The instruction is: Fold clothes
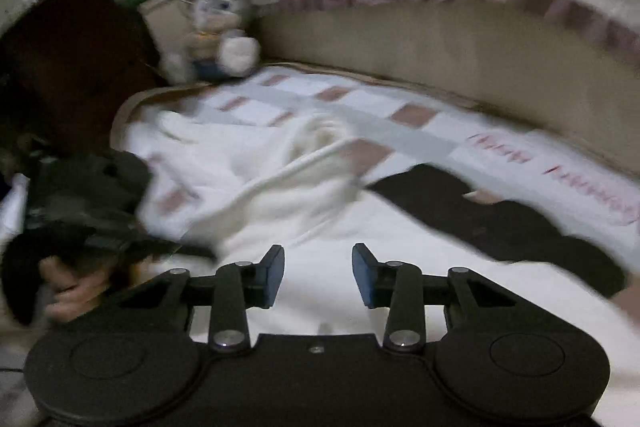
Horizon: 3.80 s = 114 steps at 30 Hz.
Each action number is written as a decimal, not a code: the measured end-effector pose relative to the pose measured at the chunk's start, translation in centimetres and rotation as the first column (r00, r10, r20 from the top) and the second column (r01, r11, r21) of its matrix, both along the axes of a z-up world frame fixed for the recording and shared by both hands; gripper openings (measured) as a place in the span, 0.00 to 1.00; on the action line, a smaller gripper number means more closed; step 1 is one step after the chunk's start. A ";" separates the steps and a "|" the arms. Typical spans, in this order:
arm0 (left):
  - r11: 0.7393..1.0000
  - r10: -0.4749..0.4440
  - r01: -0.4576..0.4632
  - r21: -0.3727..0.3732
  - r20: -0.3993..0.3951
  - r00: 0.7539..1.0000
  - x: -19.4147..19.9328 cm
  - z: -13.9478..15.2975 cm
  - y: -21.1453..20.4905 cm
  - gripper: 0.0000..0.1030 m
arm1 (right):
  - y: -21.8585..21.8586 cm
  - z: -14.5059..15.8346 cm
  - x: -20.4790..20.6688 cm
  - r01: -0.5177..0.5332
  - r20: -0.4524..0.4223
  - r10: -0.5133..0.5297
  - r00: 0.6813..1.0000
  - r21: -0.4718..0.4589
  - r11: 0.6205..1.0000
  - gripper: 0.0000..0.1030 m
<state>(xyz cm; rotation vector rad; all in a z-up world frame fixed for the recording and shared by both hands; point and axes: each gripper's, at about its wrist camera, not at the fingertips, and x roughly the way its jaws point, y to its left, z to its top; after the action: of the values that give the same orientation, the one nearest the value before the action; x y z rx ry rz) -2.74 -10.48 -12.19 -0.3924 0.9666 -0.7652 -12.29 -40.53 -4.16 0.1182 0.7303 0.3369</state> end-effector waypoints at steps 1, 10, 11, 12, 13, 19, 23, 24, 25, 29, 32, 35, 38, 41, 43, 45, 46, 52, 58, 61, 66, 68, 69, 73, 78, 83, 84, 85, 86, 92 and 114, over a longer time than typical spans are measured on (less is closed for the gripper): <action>1.000 -0.003 0.003 0.019 -0.029 1.000 -0.3 -0.6 -0.2 0.11 | 0.6 -0.4 -0.2 0.006 -0.003 -0.006 1.000 -0.047 0.999 0.49; 0.999 -0.036 0.039 0.035 -0.098 0.995 -0.2 -0.8 0.5 0.11 | 3.2 -4.2 1.9 0.023 -0.050 -0.044 0.998 -0.357 0.934 0.63; 0.998 -0.045 0.050 0.048 -0.092 0.995 -0.1 -0.6 0.4 0.11 | 3.1 -4.3 2.5 0.030 -0.050 -0.052 0.997 -0.359 0.933 0.64; 0.996 -0.056 0.061 0.064 -0.082 0.995 -0.2 -0.4 0.3 0.11 | 2.9 -4.5 3.1 0.027 -0.059 -0.050 0.997 -0.344 0.939 0.64; 0.994 -0.066 0.072 0.078 -0.076 0.995 -0.3 -0.3 0.1 0.11 | 2.7 -4.7 3.9 0.005 -0.079 -0.031 0.996 -0.314 0.949 0.64; 0.996 -0.055 0.062 0.066 -0.097 0.994 0.6 -0.2 0.1 0.11 | 3.4 -7.7 8.9 -0.003 -0.162 -0.023 0.986 -0.161 0.987 0.68; 0.997 -0.057 0.062 0.035 -0.124 0.991 1.5 -0.3 0.4 0.11 | 6.1 -8.3 8.5 0.015 -0.113 -0.041 0.993 -0.219 0.976 0.38; 0.998 -0.051 0.054 0.015 -0.138 0.989 1.8 -0.4 0.7 0.11 | 6.0 -7.7 7.9 0.066 -0.098 -0.087 0.991 -0.201 0.977 0.32; 0.999 -0.047 0.047 -0.005 -0.149 0.988 2.0 -0.4 1.0 0.11 | 5.9 -7.1 7.4 0.117 -0.084 -0.134 0.987 -0.181 0.976 0.25; 0.994 -0.064 0.056 -0.091 -0.083 0.994 2.2 1.1 1.7 0.12 | 5.6 -3.7 4.9 0.260 0.025 -0.260 0.965 -0.162 0.952 0.20; 0.987 -0.057 0.068 -0.145 0.077 0.995 1.8 4.0 2.5 0.12 | 5.2 -1.8 4.5 0.296 0.075 -0.288 0.955 -0.165 0.941 0.06; 0.988 -0.027 0.053 -0.145 0.175 0.984 2.2 5.7 3.3 0.15 | 3.5 -0.3 4.7 0.353 0.100 -0.342 0.934 -0.131 0.926 0.07; 0.996 0.019 -0.002 -0.090 0.182 0.983 3.0 5.5 4.4 0.15 | 2.1 -0.7 4.7 0.404 0.101 -0.392 0.914 -0.170 0.899 0.07; 0.998 0.065 -0.063 -0.019 0.168 0.984 3.7 4.5 5.7 0.15 | 1.1 -0.7 4.2 0.478 0.158 -0.452 0.878 -0.256 0.840 0.07; 0.995 0.087 -0.098 0.037 0.222 0.971 4.4 4.9 5.3 0.16 | -0.1 0.4 4.1 0.554 0.234 -0.503 0.832 -0.285 0.782 0.07; 0.989 0.096 -0.123 0.077 0.291 0.952 6.0 5.7 4.7 0.23 | -2.4 1.5 4.2 0.630 0.269 -0.572 0.775 -0.257 0.732 0.07; 0.987 0.095 -0.131 0.090 0.322 0.942 7.0 6.1 4.5 0.28 | -3.5 2.0 4.3 0.667 0.286 -0.605 0.743 -0.242 0.705 0.07; 0.973 0.007 -0.075 0.217 0.297 0.955 17.4 4.4 2.7 0.40 | -12.1 0.5 6.7 0.785 0.094 -0.780 0.619 -0.044 0.618 0.07; 0.942 -0.159 0.093 0.323 0.184 0.970 23.9 0.4 -0.9 0.40 | -15.3 0.5 9.2 0.668 0.041 -0.671 0.740 0.071 0.741 0.08; 0.948 -0.209 0.170 0.268 0.122 0.970 25.1 -0.7 -1.8 0.47 | -15.8 0.8 9.2 0.620 0.067 -0.631 0.773 0.133 0.773 0.08; 0.960 -0.192 0.168 0.224 0.088 0.977 24.8 -1.7 -2.9 0.61 | -15.5 0.6 9.1 0.584 0.072 -0.601 0.796 0.174 0.793 0.09; 0.954 -0.198 0.167 0.250 0.106 0.974 24.3 -1.9 -3.8 0.64 | -15.3 0.4 9.0 0.572 0.072 -0.591 0.804 0.180 0.800 0.09; 0.935 -0.230 0.178 0.308 0.143 0.963 23.3 -2.0 -4.7 0.63 | -15.2 0.4 8.9 0.564 0.071 -0.585 0.808 0.191 0.803 0.09; 0.791 -0.380 0.155 0.591 0.277 0.883 18.5 -1.8 -8.4 0.21 | -14.6 -0.3 8.4 0.386 0.079 -0.427 0.901 0.305 0.871 0.12; 0.799 -0.266 -0.069 0.597 0.454 0.850 17.3 2.2 -7.8 0.10 | -11.0 0.4 8.5 0.364 0.099 -0.378 0.920 0.135 0.921 0.12; 0.823 -0.134 -0.254 0.508 0.608 0.782 19.1 6.2 -6.4 0.09 | -10.4 4.5 10.2 0.399 0.199 -0.391 0.899 0.001 0.917 0.09; 0.824 -0.117 -0.289 0.487 0.645 0.755 19.5 6.9 -6.3 0.09 | -10.5 5.8 11.1 0.400 0.237 -0.383 0.893 -0.029 0.916 0.09; 0.822 -0.109 -0.324 0.469 0.687 0.719 19.8 7.4 -6.5 0.09 | -10.5 7.0 12.0 0.402 0.276 -0.372 0.886 -0.059 0.914 0.09; 0.817 -0.101 -0.351 0.458 0.713 0.694 20.3 7.8 -6.8 0.09 | -11.0 7.8 13.1 0.418 0.303 -0.377 0.875 -0.081 0.905 0.09; 0.760 -0.139 -0.351 0.548 0.664 0.734 26.9 3.2 -11.8 0.13 | -15.2 6.6 22.5 0.585 0.272 -0.527 0.805 -0.223 0.779 0.10; 0.833 -0.024 -0.198 0.517 0.391 0.920 33.3 -2.3 -9.6 0.16 | -29.2 -5.8 16.7 0.580 -0.155 -0.560 0.814 0.167 0.797 0.61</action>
<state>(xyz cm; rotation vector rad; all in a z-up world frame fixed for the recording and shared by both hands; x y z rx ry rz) 30.58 -20.04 -14.45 0.2165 0.7447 -0.4217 4.38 -69.68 -9.96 0.5482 0.7186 -0.1807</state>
